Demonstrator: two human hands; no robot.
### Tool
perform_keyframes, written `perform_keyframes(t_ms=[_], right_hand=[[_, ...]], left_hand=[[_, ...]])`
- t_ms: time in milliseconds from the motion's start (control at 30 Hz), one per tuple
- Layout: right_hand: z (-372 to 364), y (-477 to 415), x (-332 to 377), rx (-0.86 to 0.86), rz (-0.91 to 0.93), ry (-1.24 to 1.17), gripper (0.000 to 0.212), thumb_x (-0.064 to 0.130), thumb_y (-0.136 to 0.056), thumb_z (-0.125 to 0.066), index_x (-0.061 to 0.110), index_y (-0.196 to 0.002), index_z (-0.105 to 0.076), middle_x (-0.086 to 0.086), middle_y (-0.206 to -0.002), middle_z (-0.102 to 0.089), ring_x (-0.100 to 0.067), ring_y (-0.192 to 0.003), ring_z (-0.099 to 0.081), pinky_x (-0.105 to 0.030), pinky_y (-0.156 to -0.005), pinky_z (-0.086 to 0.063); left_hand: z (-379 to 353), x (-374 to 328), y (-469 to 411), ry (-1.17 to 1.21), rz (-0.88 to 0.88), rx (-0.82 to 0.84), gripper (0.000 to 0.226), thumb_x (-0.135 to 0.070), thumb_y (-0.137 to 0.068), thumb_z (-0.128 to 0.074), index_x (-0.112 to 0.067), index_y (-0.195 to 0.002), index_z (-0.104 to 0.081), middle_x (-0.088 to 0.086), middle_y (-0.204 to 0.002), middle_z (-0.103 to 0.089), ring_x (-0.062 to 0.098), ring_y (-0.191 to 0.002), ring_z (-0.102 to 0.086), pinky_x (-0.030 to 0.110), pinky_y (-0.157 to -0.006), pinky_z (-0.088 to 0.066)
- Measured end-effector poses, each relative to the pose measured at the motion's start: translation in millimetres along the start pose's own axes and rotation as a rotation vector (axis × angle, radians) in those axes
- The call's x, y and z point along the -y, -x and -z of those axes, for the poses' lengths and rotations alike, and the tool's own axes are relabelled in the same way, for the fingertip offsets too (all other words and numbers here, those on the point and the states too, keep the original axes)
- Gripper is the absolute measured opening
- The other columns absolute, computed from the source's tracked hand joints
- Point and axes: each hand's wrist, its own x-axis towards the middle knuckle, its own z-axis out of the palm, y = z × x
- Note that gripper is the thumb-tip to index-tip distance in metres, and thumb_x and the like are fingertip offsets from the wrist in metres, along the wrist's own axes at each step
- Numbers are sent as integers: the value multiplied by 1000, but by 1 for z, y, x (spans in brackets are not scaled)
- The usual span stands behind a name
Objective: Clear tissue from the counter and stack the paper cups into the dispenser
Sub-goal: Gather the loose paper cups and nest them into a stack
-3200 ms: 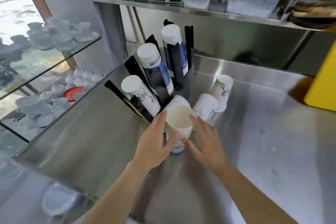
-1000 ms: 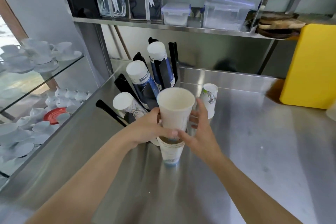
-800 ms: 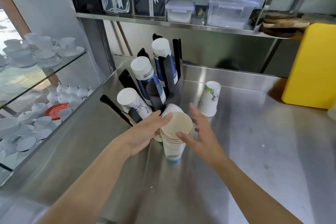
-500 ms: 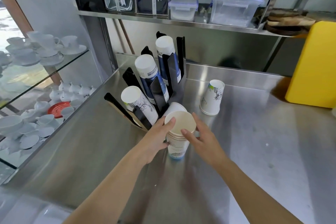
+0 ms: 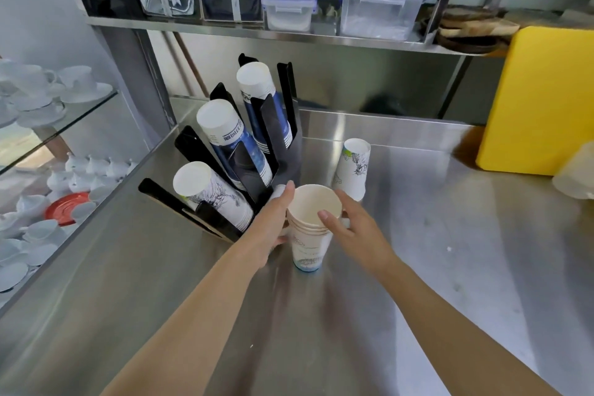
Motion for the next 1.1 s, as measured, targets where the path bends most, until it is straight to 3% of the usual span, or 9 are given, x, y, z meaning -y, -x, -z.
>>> perform_keyframes(t_ms=[67, 133, 233, 300, 500, 700, 800, 900, 1100], right_hand=[[3, 0, -3, -63, -46, -64, 65, 62, -79, -50, 30, -135, -37, 7, -133, -51, -12, -118, -50, -35, -100, -41], [8, -5, -3, -159, -63, -191, 50, 53, -83, -52, 31, -127, -46, 9, -118, -58, -13, -109, -55, -25, -89, -43], [14, -25, 0, -239, -88, -319, 12, 40, -89, -53, 38, -100, -58, 9, -102, -63, -14, -98, -59, -24, -84, -44], [16, -42, 0, -237, -113, -375, 8, 33, -89, -55, 32, -87, -62, -2, -96, -64, -17, -91, -59, -31, -80, -44], [5, -86, -22, 34, -320, -385, 21, 27, -88, -58, 13, -102, -65, -4, -89, -66, -19, -85, -61, -29, -72, -47], [-10, -97, -36, 384, -302, -357, 18, 14, -88, -54, 16, -100, -67, 19, -61, -72, -3, -64, -65, -12, -55, -51], [-12, -96, -35, 394, -209, -397, 46, 27, -55, -80, 11, -98, -71, 17, -56, -71, 3, -52, -62, -10, -54, -49], [-12, -102, -33, 326, -163, -267, 22, -10, -78, -61, -1, -98, -63, -19, -87, -68, -13, -67, -58, -23, -61, -48], [-3, -117, -16, 210, -170, -408, 22, 4, -88, -56, 13, -68, -60, -2, -58, -60, -9, -49, -55, -18, -50, -47]], left_hand=[[3, 3, -2, 78, -20, -63, 39, -62, -87, -39, -32, -91, -64, -10, -88, -66, 12, -90, -59, 32, -81, -44], [6, 6, -4, 34, -83, -141, 35, -57, -91, -34, -33, -78, -57, -9, -91, -63, 15, -93, -57, 33, -84, -42], [11, 20, -7, -92, -237, -277, 20, -34, -95, -36, -34, -89, -56, -7, -102, -57, 20, -107, -52, 35, -93, -39], [14, 34, -6, -215, -346, -306, 28, -14, -93, -41, -31, -106, -58, -7, -106, -59, 16, -107, -51, 29, -88, -40], [20, 81, -16, -1000, -392, -346, 59, -8, -87, -46, -12, -142, -24, 8, -149, -29, 24, -136, -29, 33, -110, -27], [22, 101, -29, -1293, -253, -450, 73, -15, -90, -44, -9, -146, 4, 9, -158, -8, 20, -144, -10, 31, -114, -18], [20, 103, -33, -1304, -277, -465, 69, -5, -91, -36, -6, -146, 6, 12, -157, -11, 21, -144, -12, 29, -113, -23], [21, 101, -32, -1240, -317, -459, 75, -2, -87, -43, -11, -146, 3, 10, -155, -15, 21, -141, -16, 26, -110, -26], [12, 79, -25, -964, -385, -446, 83, -1, -77, -54, -16, -147, -11, 4, -154, -21, 21, -141, -20, 30, -112, -27]])
